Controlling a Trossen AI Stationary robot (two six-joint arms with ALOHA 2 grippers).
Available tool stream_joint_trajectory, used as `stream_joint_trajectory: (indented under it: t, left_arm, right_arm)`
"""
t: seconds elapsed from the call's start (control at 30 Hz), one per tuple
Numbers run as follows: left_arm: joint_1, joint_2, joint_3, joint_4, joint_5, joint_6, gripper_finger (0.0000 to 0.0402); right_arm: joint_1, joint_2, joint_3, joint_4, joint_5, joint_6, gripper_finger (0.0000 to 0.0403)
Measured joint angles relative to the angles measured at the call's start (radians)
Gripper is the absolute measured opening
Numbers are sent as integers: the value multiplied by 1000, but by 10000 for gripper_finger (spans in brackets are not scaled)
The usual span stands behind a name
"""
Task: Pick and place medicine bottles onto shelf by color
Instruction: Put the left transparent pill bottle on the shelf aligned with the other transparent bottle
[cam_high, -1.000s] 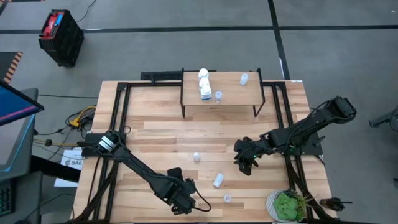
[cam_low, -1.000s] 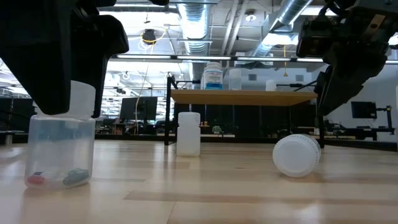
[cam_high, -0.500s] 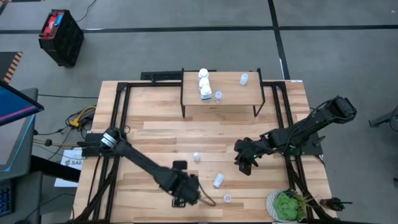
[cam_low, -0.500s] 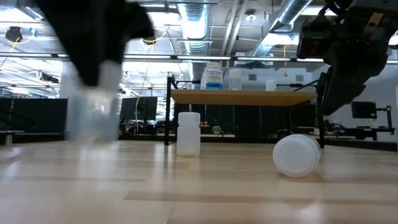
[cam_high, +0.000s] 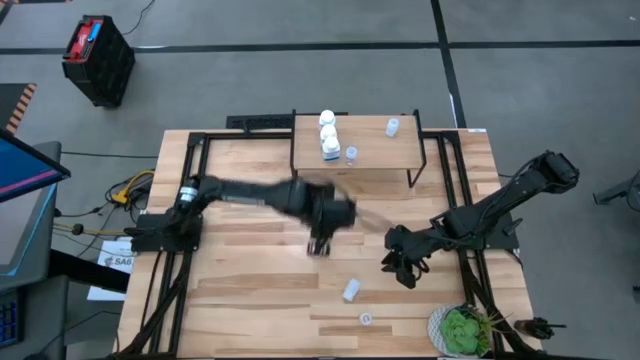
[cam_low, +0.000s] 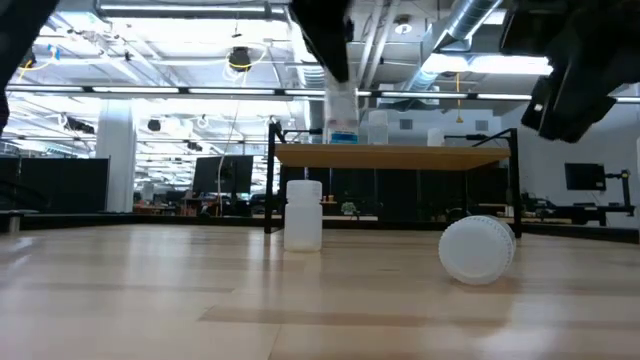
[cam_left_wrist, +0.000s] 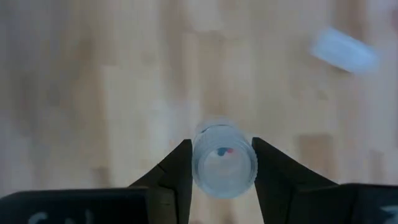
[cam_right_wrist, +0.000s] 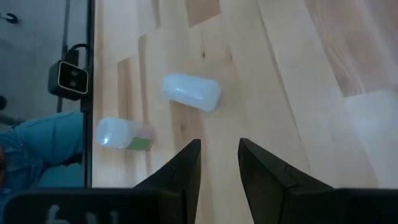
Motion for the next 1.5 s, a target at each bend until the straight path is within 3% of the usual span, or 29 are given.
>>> stream_joint_trajectory:
  t: [0.2,0.47,0.73,1.5]
  left_arm:
    - [144,0,52,101,49,92,105]
    - [244,0,72,199,75,174,105]
    - [283,8,72,265,26,170,105]
    - [322,0,72,269,14,144,105]
  right_arm:
    - [32,-12,0,-1,38,-2,131]
    - [68,-5,0,-1,44,0,131]
    - [95,-5,0,-1,57,8,131]
    - [5,-10,0,-12,26,0,131]
